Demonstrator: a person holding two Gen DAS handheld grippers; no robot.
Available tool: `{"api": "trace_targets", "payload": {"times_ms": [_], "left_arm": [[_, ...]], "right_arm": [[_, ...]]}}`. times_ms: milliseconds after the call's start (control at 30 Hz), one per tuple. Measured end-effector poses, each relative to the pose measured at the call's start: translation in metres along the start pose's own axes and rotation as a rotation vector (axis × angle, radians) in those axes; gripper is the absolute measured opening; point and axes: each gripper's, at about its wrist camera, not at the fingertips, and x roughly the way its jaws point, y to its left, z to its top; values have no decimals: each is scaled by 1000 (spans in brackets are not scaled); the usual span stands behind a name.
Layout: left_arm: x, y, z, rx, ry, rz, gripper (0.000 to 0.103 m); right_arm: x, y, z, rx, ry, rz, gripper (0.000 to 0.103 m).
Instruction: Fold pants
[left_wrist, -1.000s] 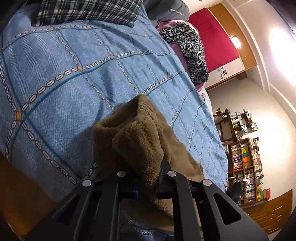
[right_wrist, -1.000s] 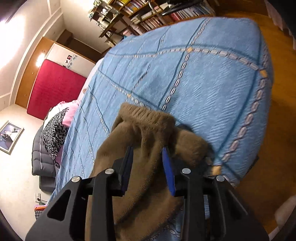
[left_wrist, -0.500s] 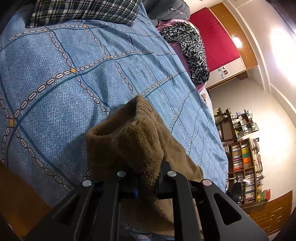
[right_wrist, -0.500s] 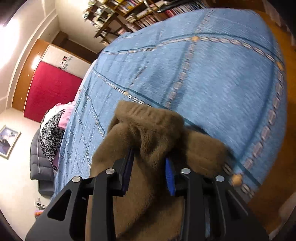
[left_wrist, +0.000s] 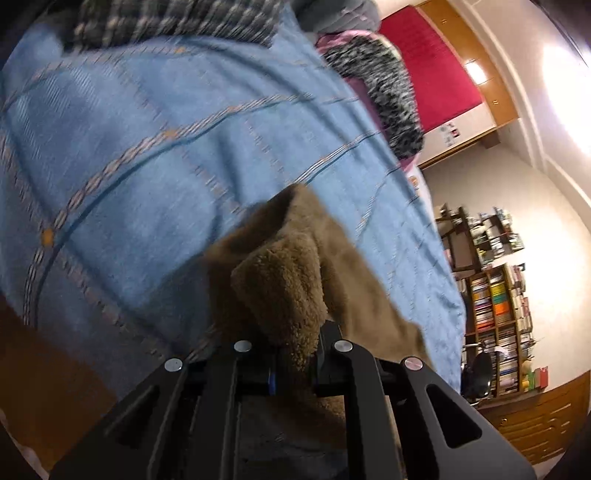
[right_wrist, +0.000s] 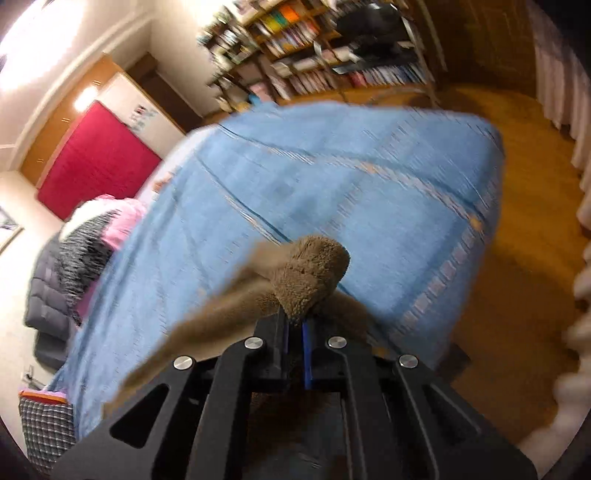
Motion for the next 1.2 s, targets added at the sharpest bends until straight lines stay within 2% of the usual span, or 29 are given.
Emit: {"api": "trace_targets", "payload": {"times_ms": [67,167,200,233,300,333,400,433,467,500,633,767,833,1000,1133,1200], "left_arm": [[8,8,-6,7,17,45,11],[19,10,-9,56,24,109,15],[20,9,-8,65,22,116,15],[21,5,-7,81,21,131,16],[22,-2,-6,110,25,156,18],[21,-6,-5,126,32,169,21],[15,-7,-3,127,25,165,25],[14,-6,-4,120,15,163,35],[5,-4,-2,108,-15,186,59],[0,-2,-1,105,-39,205,65],[-30,-2,2,129,-181,280,65],[-30,-30,-1,206,-210,264,65],[-14,-53,-2,268,-190,237,65],[37,-112,-25,431,-113,172,65],[88,-143,-48,492,-18,109,65],[108,-149,-56,510,15,127,65]], "right_arm": [[14,-14,-11,11,37,-38,5],[26,-16,-20,-15,50,-81,8],[25,-16,-19,-17,42,-91,14],[23,-17,-19,-16,39,-101,29],[14,-17,-18,-18,9,-120,42],[7,-17,-17,-19,-9,-118,47],[-2,-17,-16,-15,-30,-110,50],[-7,-16,-15,-21,-44,-118,50],[-10,-15,-14,-31,-54,-130,50],[-13,-12,-14,-46,-75,-158,50],[-24,2,-11,-110,-139,-193,50],[-16,30,4,-141,-160,-137,50],[-3,48,15,-188,-155,-107,50],[54,73,31,-279,-41,-107,50],[90,77,30,-341,-7,-219,50],[106,76,33,-365,-7,-244,50]]}}
